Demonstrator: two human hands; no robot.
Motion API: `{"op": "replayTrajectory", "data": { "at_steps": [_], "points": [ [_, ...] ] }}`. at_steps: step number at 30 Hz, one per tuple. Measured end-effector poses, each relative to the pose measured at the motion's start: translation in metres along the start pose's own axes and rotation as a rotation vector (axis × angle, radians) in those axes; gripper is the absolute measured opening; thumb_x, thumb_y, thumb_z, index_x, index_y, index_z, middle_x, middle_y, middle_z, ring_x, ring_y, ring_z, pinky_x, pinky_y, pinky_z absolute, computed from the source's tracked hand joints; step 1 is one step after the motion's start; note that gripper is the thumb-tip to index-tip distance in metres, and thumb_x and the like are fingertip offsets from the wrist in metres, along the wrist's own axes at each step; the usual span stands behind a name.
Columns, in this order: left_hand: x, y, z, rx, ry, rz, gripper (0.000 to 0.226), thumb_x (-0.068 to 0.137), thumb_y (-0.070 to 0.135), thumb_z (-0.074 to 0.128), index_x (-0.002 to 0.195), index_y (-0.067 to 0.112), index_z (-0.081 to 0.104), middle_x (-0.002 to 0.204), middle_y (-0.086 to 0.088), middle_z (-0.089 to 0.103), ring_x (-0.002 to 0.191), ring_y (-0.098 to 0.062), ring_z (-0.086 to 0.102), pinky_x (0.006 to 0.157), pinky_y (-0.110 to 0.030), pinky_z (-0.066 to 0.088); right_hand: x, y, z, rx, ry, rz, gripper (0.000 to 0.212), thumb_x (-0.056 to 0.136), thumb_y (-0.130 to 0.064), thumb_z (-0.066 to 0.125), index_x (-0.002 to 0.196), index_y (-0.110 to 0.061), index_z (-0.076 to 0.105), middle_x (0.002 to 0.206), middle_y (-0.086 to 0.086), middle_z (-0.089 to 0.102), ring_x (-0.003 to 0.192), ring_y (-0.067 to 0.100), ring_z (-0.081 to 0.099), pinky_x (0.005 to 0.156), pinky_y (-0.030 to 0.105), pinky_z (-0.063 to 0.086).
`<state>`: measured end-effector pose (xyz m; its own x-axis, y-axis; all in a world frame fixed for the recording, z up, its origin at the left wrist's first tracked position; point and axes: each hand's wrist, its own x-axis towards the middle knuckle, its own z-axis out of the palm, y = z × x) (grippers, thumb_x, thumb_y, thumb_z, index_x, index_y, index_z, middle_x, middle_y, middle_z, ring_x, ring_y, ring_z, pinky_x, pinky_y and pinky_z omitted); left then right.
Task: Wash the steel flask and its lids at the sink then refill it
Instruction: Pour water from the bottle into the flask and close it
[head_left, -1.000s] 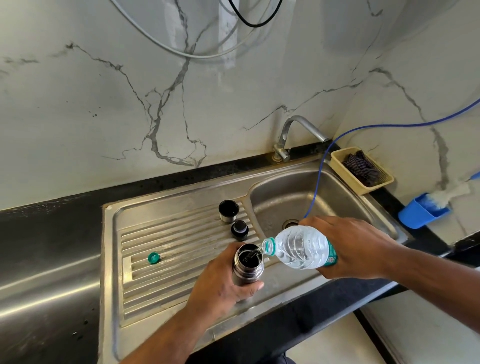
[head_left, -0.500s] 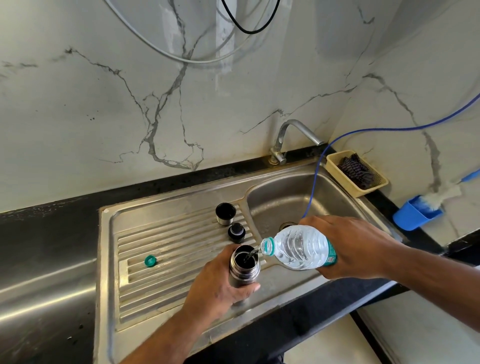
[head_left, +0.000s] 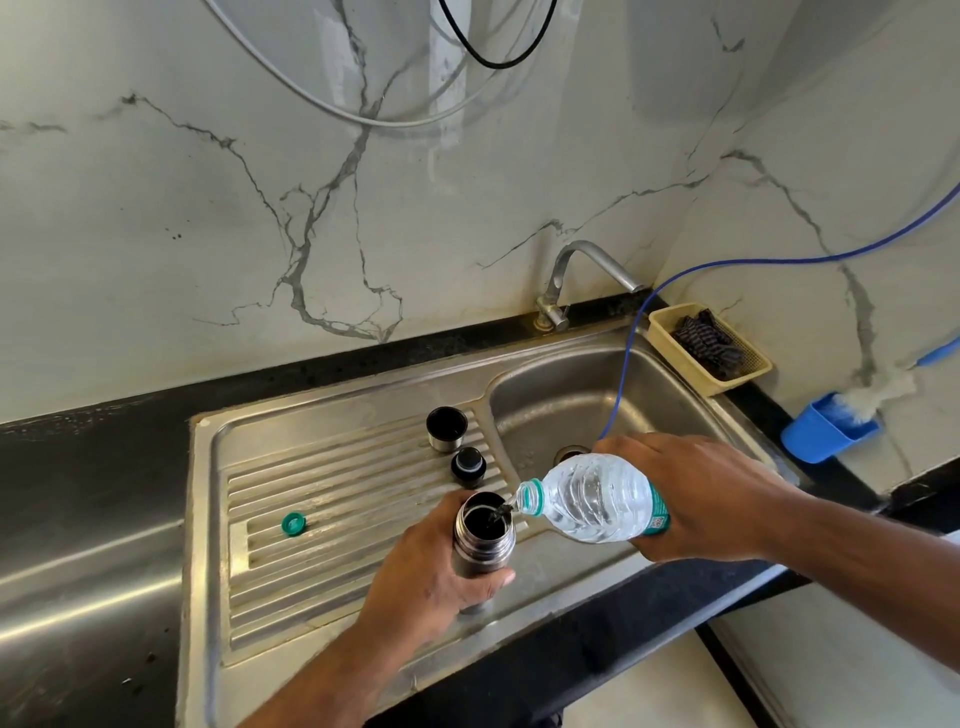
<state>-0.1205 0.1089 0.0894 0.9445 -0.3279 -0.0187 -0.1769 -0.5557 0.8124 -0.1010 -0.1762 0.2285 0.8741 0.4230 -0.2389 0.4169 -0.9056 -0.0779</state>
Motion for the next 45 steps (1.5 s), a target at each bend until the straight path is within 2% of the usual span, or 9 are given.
{"op": "replayTrajectory", "data": {
  "at_steps": [6, 9, 13, 16, 22, 28, 37, 42, 45],
  "points": [
    [0.001, -0.001, 0.001, 0.011, 0.002, -0.013, 0.065, 0.069, 0.057, 0.085, 0.122, 0.047, 0.047, 0.104, 0.027, 0.066, 0.094, 0.011, 0.061, 0.079, -0.009, 0.043, 0.000, -0.001, 0.003, -0.017, 0.013, 0.002, 0.088, 0.075, -0.060, 0.078, 0.147, -0.044, 0.030, 0.131, -0.022, 0.056, 0.101, -0.005, 0.047, 0.089, 0.013, 0.037],
    [0.001, -0.003, 0.002, 0.014, 0.004, -0.010, 0.066, 0.069, 0.056, 0.085, 0.122, 0.047, 0.047, 0.105, 0.027, 0.066, 0.094, 0.011, 0.062, 0.079, -0.009, 0.044, 0.001, -0.002, 0.005, -0.022, 0.009, 0.005, 0.089, 0.075, -0.060, 0.079, 0.147, -0.044, 0.029, 0.131, -0.023, 0.055, 0.102, -0.004, 0.048, 0.091, 0.015, 0.041],
    [-0.001, -0.003, 0.003, 0.006, 0.007, -0.016, 0.066, 0.068, 0.061, 0.082, 0.122, 0.047, 0.047, 0.104, 0.028, 0.066, 0.095, 0.007, 0.063, 0.082, -0.019, 0.051, 0.001, -0.003, 0.005, -0.004, -0.002, 0.003, 0.089, 0.075, -0.060, 0.079, 0.147, -0.045, 0.029, 0.131, -0.022, 0.056, 0.104, -0.004, 0.050, 0.094, 0.017, 0.045],
    [0.000, -0.004, 0.003, 0.007, 0.014, -0.017, 0.067, 0.067, 0.062, 0.081, 0.122, 0.047, 0.047, 0.105, 0.027, 0.067, 0.096, 0.004, 0.064, 0.084, -0.025, 0.054, 0.002, -0.005, 0.004, -0.017, -0.002, 0.003, 0.090, 0.076, -0.059, 0.079, 0.149, -0.043, 0.028, 0.133, -0.022, 0.055, 0.103, -0.005, 0.047, 0.094, 0.015, 0.041],
    [0.000, -0.006, 0.004, 0.019, 0.016, -0.012, 0.063, 0.067, 0.062, 0.082, 0.117, 0.052, 0.045, 0.101, 0.028, 0.067, 0.094, 0.008, 0.063, 0.078, -0.016, 0.050, 0.001, -0.006, -0.001, -0.034, 0.009, 0.018, 0.089, 0.077, -0.058, 0.079, 0.149, -0.043, 0.030, 0.133, -0.022, 0.056, 0.100, -0.005, 0.045, 0.087, 0.013, 0.035],
    [0.000, -0.004, 0.003, 0.035, 0.016, -0.007, 0.063, 0.068, 0.058, 0.085, 0.114, 0.056, 0.041, 0.097, 0.031, 0.064, 0.091, 0.017, 0.059, 0.072, -0.005, 0.041, 0.001, -0.006, -0.001, -0.017, -0.002, 0.014, 0.090, 0.075, -0.059, 0.080, 0.147, -0.044, 0.028, 0.131, -0.020, 0.057, 0.103, -0.003, 0.049, 0.093, 0.019, 0.044],
    [-0.001, -0.001, 0.002, 0.054, 0.021, -0.014, 0.066, 0.068, 0.060, 0.084, 0.120, 0.051, 0.044, 0.099, 0.028, 0.065, 0.089, 0.017, 0.058, 0.069, -0.004, 0.039, -0.002, -0.009, -0.003, -0.052, -0.021, 0.034, 0.091, 0.077, -0.058, 0.079, 0.150, -0.043, 0.026, 0.134, -0.022, 0.054, 0.100, -0.005, 0.045, 0.088, 0.013, 0.035],
    [-0.001, -0.002, 0.003, 0.052, 0.019, -0.021, 0.067, 0.068, 0.060, 0.084, 0.122, 0.048, 0.047, 0.102, 0.026, 0.067, 0.088, 0.015, 0.059, 0.070, -0.004, 0.039, -0.002, -0.010, -0.002, -0.057, -0.040, 0.036, 0.091, 0.077, -0.059, 0.077, 0.150, -0.045, 0.024, 0.134, -0.022, 0.054, 0.099, -0.005, 0.047, 0.084, 0.011, 0.035],
    [0.000, -0.003, 0.004, 0.044, 0.020, -0.020, 0.067, 0.067, 0.060, 0.084, 0.122, 0.047, 0.047, 0.103, 0.025, 0.068, 0.090, 0.013, 0.061, 0.072, -0.009, 0.045, -0.004, -0.013, -0.005, -0.091, -0.062, 0.048, 0.089, 0.078, -0.060, 0.075, 0.149, -0.046, 0.023, 0.131, -0.023, 0.053, 0.094, -0.005, 0.044, 0.070, 0.003, 0.029]
  ]
}}
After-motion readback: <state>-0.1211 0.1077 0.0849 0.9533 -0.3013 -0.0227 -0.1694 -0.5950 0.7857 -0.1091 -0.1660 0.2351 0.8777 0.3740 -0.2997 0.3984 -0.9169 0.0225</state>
